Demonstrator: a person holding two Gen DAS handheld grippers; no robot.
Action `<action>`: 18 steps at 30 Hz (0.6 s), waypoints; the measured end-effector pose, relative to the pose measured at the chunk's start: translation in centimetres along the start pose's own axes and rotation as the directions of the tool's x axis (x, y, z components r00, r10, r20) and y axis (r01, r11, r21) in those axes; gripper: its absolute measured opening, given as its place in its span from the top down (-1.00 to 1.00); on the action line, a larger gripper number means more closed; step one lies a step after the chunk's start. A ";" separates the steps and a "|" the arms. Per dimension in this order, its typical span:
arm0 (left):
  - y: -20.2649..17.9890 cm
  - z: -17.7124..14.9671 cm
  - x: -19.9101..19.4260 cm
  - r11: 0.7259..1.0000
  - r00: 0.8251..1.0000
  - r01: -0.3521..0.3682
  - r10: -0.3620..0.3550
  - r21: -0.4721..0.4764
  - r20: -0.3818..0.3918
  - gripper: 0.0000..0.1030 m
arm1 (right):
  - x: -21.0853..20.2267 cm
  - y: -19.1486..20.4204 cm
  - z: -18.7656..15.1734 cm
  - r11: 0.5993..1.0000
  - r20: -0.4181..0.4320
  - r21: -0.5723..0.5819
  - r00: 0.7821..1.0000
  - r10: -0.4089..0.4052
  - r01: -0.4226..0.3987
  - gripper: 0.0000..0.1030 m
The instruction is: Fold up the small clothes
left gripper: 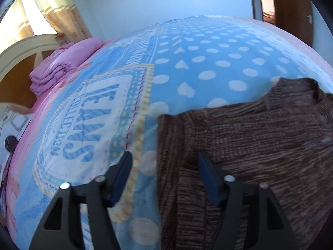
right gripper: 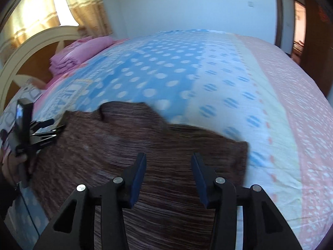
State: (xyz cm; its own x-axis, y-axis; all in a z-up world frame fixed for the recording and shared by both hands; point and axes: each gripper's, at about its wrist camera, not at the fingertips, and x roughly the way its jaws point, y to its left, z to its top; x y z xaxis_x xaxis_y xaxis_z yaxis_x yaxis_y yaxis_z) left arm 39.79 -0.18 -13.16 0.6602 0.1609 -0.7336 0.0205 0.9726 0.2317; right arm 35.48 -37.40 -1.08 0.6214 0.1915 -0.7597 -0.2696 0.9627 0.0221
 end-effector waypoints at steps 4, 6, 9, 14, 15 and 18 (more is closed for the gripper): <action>0.8 -0.6 -0.3 0.999 1.000 0.009 -0.008 -0.049 0.013 -0.49 | 2.8 3.8 1.1 0.998 -0.043 -0.057 0.999 0.016 -0.019 0.10; 1.0 -0.8 -0.3 0.998 1.000 0.007 -0.006 -0.062 0.020 -0.53 | 4.8 5.0 1.6 0.998 -0.068 -0.062 0.998 -0.020 0.016 0.12; 1.3 -0.9 -0.1 0.997 1.000 0.023 -0.021 -0.077 0.022 -0.54 | 6.8 5.5 1.7 0.996 -0.110 -0.075 0.992 -0.058 0.049 0.92; 2.5 -1.1 0.1 0.987 0.998 0.067 -0.064 -0.144 0.027 -0.68 | 6.5 5.5 2.3 0.993 -0.070 -0.075 0.993 -0.099 0.094 0.96; 3.0 -1.2 0.1 0.983 0.997 0.073 -0.069 -0.167 0.029 -0.68 | 6.3 5.4 2.5 0.993 -0.057 -0.063 0.993 -0.103 0.099 0.96; 4.2 -1.5 0.1 0.967 0.995 0.097 -0.090 -0.236 0.040 -0.68 | 5.9 4.9 3.9 0.992 -0.027 -0.026 0.992 -0.122 0.121 0.96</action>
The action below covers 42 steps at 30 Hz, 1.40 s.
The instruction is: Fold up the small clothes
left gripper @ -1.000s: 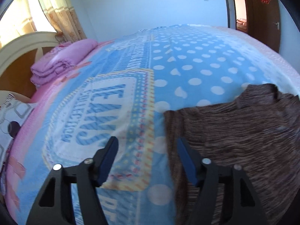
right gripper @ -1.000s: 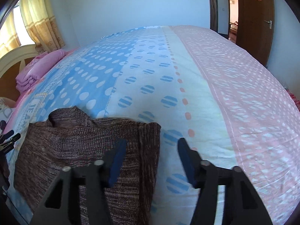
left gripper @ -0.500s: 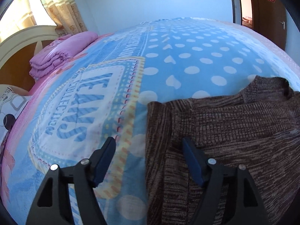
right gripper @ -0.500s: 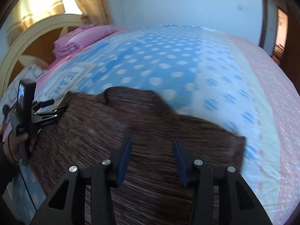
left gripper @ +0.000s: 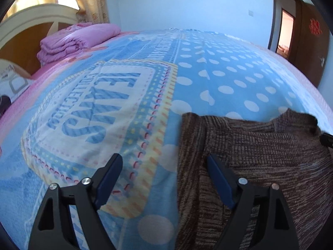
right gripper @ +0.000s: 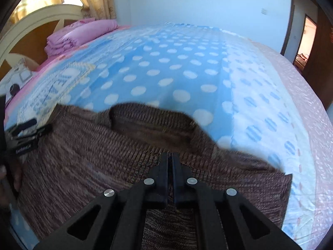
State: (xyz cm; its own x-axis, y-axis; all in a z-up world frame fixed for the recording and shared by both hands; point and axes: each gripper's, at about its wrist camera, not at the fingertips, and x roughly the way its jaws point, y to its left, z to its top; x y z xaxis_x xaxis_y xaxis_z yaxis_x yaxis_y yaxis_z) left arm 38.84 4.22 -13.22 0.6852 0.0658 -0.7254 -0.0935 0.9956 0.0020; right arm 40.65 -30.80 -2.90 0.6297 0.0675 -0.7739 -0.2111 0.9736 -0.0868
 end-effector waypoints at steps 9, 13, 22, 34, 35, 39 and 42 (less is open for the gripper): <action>1.0 -0.1 0.1 0.998 1.000 0.018 -0.018 -0.062 -0.003 -0.66 | 3.6 0.2 -0.6 0.997 -0.073 -0.022 0.995 -0.074 0.073 0.95; 0.9 -0.1 0.2 0.998 1.000 0.021 -0.022 -0.055 -0.009 -0.69 | 0.7 -0.3 -1.1 0.999 -0.018 -0.035 1.000 -0.019 0.019 0.71; 1.1 -0.2 0.2 0.998 1.000 0.020 -0.021 -0.065 -0.016 -0.71 | -4.5 -11.7 -4.6 0.974 0.011 0.197 0.993 -0.116 0.112 0.22; 1.1 -0.3 0.0 0.998 1.000 0.014 -0.014 -0.066 -0.005 -0.73 | -3.4 -11.8 -5.8 0.973 -0.018 0.147 0.984 -0.175 0.176 0.94; 1.1 -0.3 0.0 0.998 1.000 0.010 -0.010 -0.062 -0.003 -0.78 | -4.2 -12.1 -5.7 0.970 0.005 0.158 0.983 -0.186 0.183 0.94; 1.3 -0.3 -0.2 0.997 1.000 0.019 -0.019 -0.072 0.006 -0.86 | -5.3 -13.8 -5.8 0.956 0.007 0.204 0.977 -0.214 0.209 0.94; 1.4 -0.3 0.0 0.997 1.000 0.023 -0.023 -0.076 0.000 -0.86 | -4.0 -13.8 -6.1 0.966 -0.032 0.180 0.983 -0.181 0.184 0.93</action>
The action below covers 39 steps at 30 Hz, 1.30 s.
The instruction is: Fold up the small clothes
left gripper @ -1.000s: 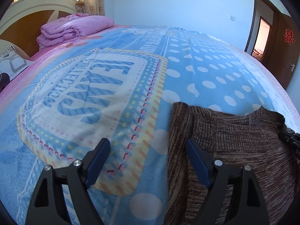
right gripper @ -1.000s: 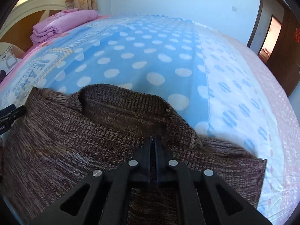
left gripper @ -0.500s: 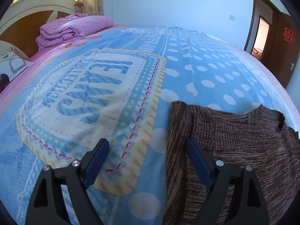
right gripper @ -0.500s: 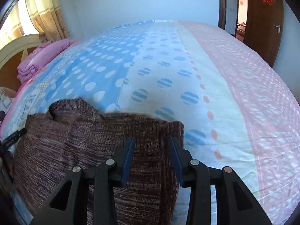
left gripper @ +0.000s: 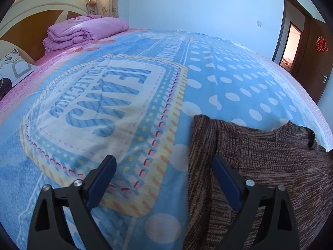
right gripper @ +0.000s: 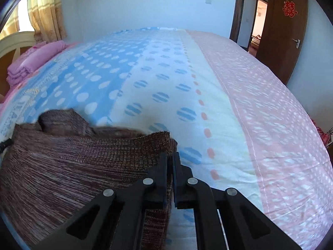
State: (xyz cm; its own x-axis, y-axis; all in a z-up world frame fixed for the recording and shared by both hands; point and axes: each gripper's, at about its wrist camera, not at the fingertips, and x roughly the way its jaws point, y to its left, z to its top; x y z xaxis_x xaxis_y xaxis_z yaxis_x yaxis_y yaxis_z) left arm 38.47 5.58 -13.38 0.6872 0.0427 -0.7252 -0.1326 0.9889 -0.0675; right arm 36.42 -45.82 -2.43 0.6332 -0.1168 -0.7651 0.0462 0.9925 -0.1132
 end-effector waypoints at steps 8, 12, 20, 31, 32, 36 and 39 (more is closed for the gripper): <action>0.1 -0.1 -0.2 1.000 1.000 -0.020 0.020 -0.011 -0.005 -0.91 | -4.6 3.0 -1.4 0.999 0.055 -0.005 0.997 0.050 -0.049 0.28; 1.0 -1.3 -2.0 1.000 1.000 -0.011 0.011 -0.019 -0.011 -0.91 | -8.1 6.3 -5.2 0.979 0.039 -0.151 0.989 0.142 -0.134 0.28; 1.0 -2.2 -2.1 0.999 0.997 -0.007 0.010 0.031 -0.072 -0.91 | -8.5 5.9 -12.3 0.972 -0.075 -0.208 0.993 0.093 -0.107 0.28; 1.9 -5.1 -5.6 0.994 0.996 -0.023 0.032 0.102 -0.082 -0.92 | -10.0 18.3 -10.1 0.886 -0.022 -0.369 0.955 0.295 -0.282 0.19; 1.8 -5.0 -5.6 0.993 0.996 -0.033 0.041 0.110 -0.077 -0.95 | -8.4 20.0 -10.6 0.877 -0.087 -0.383 0.956 0.279 -0.291 0.19; 1.3 -4.6 -5.2 0.980 0.991 -0.103 0.115 0.172 -0.061 -0.98 | -7.8 22.3 -11.3 0.892 -0.064 -0.408 0.981 0.185 -0.195 0.18; 2.4 -4.3 -5.8 0.977 0.993 -0.106 0.115 0.183 -0.039 -0.98 | -10.1 23.1 -11.5 0.874 -0.038 -0.413 0.963 0.267 -0.258 0.17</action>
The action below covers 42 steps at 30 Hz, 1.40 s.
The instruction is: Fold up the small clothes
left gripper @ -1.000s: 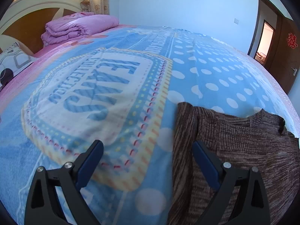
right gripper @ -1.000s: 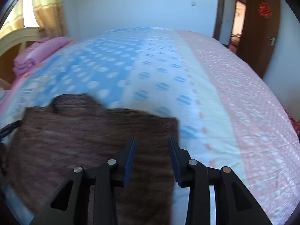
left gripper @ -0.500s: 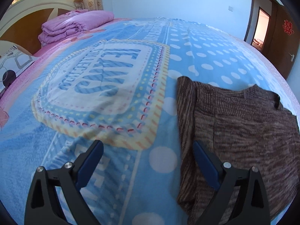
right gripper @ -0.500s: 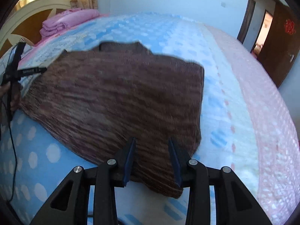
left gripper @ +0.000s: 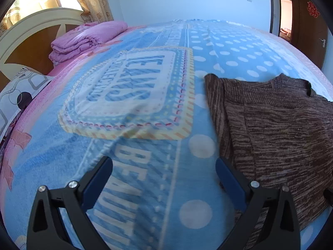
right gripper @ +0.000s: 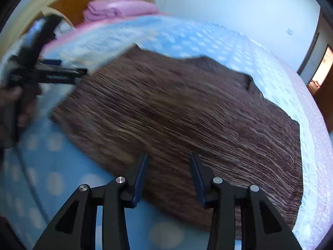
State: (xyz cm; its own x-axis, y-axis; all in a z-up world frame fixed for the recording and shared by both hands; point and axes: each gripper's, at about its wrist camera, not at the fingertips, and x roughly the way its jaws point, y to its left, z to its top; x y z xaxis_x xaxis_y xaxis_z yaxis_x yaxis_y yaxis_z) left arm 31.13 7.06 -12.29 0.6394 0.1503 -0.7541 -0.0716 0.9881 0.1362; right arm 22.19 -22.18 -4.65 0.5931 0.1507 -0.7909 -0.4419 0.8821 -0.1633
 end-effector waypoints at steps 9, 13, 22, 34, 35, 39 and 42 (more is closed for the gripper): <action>3.9 0.1 0.4 0.997 1.000 0.027 -0.028 -0.071 -0.011 -0.98 | 2.6 8.4 2.1 0.967 -0.004 -0.252 1.000 0.026 -0.026 0.08; 3.9 0.7 0.3 0.995 0.997 0.075 -0.075 -0.068 -0.003 -0.98 | 3.7 11.3 2.6 0.947 0.013 -0.322 1.000 0.005 -0.001 0.08; 1.3 3.0 1.9 0.990 0.991 0.130 -0.132 -0.053 -0.029 -0.98 | 6.0 11.9 3.8 0.956 0.057 -0.291 0.998 -0.031 0.046 0.08; -2.6 4.5 3.7 0.985 0.982 0.172 -0.172 -0.005 -0.074 -0.97 | 6.8 11.1 4.0 0.968 0.066 -0.249 0.998 -0.004 0.021 0.09; -2.9 4.6 3.9 0.985 0.982 0.171 -0.171 0.001 -0.076 -0.97 | 6.9 11.1 4.1 0.968 0.067 -0.249 0.998 -0.004 0.021 0.09; -3.9 4.8 4.4 0.985 0.982 0.169 -0.167 0.018 -0.085 -0.97 | 6.9 11.2 3.9 0.967 0.074 -0.253 0.997 -0.010 0.029 0.09; -4.1 5.1 4.9 0.984 0.980 0.176 -0.175 0.006 -0.091 -0.97 | 7.0 11.2 3.9 0.967 0.078 -0.253 0.997 -0.013 0.032 0.09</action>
State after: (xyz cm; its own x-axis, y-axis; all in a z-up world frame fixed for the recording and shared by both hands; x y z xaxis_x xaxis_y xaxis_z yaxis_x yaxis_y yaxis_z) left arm 38.49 3.55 -13.23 0.5699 -0.0223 -0.8214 0.0465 0.9989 0.0052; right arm 24.03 -9.52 -9.72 0.6495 0.1738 -0.7402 -0.5785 0.7448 -0.3327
